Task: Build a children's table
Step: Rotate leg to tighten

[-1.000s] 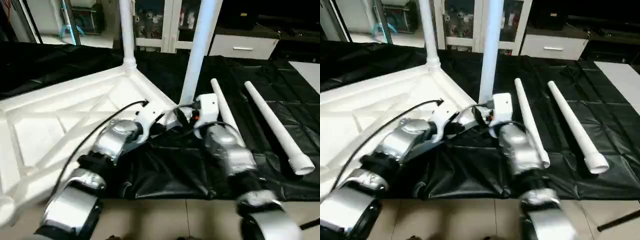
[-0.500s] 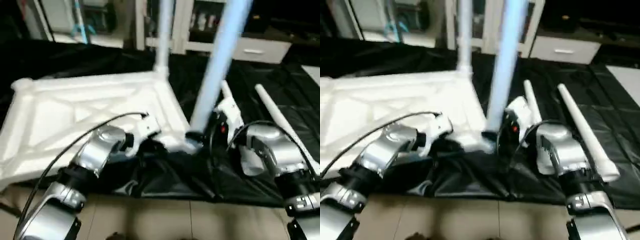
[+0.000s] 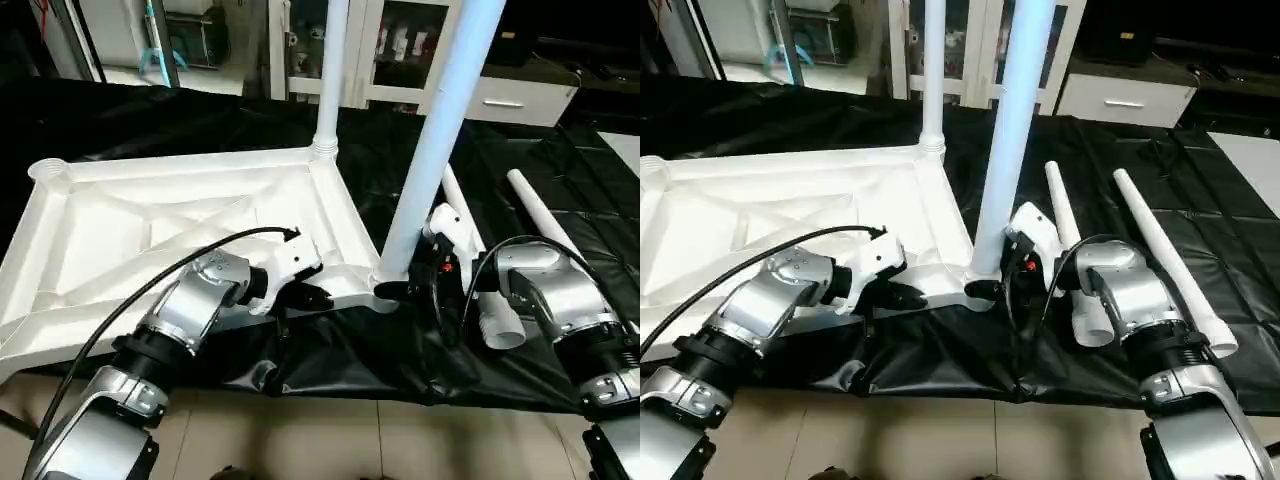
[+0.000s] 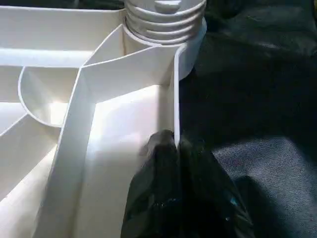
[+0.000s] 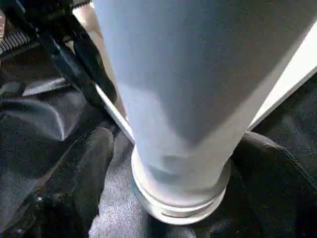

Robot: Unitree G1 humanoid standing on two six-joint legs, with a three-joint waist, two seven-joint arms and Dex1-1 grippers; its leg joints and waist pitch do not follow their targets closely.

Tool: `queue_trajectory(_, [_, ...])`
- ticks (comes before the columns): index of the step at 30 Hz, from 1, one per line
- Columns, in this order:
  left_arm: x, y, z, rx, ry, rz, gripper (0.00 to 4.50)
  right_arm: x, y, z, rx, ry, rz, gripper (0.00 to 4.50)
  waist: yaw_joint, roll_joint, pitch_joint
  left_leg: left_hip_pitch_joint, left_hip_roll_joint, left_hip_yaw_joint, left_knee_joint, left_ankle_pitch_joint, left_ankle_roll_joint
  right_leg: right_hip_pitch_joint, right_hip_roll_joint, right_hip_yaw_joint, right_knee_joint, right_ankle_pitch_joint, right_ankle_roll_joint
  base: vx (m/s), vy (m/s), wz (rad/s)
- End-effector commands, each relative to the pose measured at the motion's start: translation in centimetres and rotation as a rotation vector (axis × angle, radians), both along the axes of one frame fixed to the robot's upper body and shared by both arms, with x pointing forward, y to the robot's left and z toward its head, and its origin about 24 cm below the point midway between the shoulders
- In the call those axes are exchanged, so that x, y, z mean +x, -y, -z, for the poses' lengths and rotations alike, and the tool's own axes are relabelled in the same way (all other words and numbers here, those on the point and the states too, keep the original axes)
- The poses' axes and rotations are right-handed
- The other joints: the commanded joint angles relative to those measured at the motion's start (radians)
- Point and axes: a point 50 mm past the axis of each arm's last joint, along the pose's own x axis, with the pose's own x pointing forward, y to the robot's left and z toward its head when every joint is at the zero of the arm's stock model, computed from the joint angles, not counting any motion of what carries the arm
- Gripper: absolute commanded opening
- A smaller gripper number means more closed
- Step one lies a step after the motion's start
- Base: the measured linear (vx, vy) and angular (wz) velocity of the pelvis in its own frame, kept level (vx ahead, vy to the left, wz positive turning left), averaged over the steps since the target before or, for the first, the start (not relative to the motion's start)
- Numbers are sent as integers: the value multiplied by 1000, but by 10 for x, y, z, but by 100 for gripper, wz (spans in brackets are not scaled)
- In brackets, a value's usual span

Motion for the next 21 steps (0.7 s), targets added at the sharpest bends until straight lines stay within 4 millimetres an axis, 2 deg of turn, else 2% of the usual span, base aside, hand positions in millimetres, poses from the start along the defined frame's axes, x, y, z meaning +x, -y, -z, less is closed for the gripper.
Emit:
queue_trajectory(1, [-2,12,-4,-19,8,53,0,3,-7,-3,-18,14,-44,368,-2,4,-74,7,20,4,-66,-179,49,62,-47,44,-59,-214,-222,0,0,0])
queue_trajectory(4, [-1,12,-4,-14,8,49,0,3,-9,-2,-17,10,-57,334,-1,-3,-75,7,20,4,-65,-172,55,64,-48,43,-55,-197,-232,0,0,0])
queue_trajectory(7, [0,10,-4,-11,12,37,0,4,-11,1,-17,3,-61,321,-1,0,-75,7,21,5,-64,-166,59,63,-48,43,-54,-195,-237,0,0,0])
queue_trajectory(8, [0,10,-5,-13,13,36,0,4,-12,3,-20,1,-65,300,-1,-8,-75,6,21,4,-64,-166,61,64,-49,43,-52,-204,-235,0,0,0])
queue_trajectory(9, [0,9,-5,-14,13,35,0,4,-13,3,-20,0,-68,293,-2,-10,-75,6,21,5,-64,-166,62,64,-49,43,-53,-210,-232,0,0,0])
queue_trajectory(11, [1,8,-5,-14,15,32,0,5,-15,3,-21,-2,-73,289,-2,-8,-74,7,21,5,-64,-169,60,62,-49,44,-56,-231,-223,0,0,0])
queue_trajectory(12, [1,7,-5,-15,15,26,0,5,-15,4,-24,-4,-76,284,-1,-1,-74,7,21,4,-64,-169,58,62,-50,44,-55,-229,-224,0,0,0])
queue_trajectory(13, [1,7,-5,-16,13,24,0,5,-16,4,-27,-5,-78,271,-4,-3,-74,6,21,5,-64,-172,56,61,-48,44,-56,-224,-225,0,0,0])
queue_trajectory(16, [1,9,-4,-20,11,23,0,6,-15,4,-28,-9,-81,269,-3,-4,-73,7,20,4,-64,-188,51,61,-49,43,-58,-248,-220,0,0,0])
queue_trajectory(18, [0,11,-4,-37,5,27,0,6,-15,6,-38,-11,-94,268,-4,2,-73,7,21,4,-65,-192,47,61,-48,43,-58,-248,-221,0,0,0])
queue_trajectory(21, [-2,11,-3,-39,1,38,0,6,-15,7,-38,-11,-96,268,-5,1,-74,8,21,4,-65,-191,48,62,-47,43,-56,-229,-227,0,0,0])
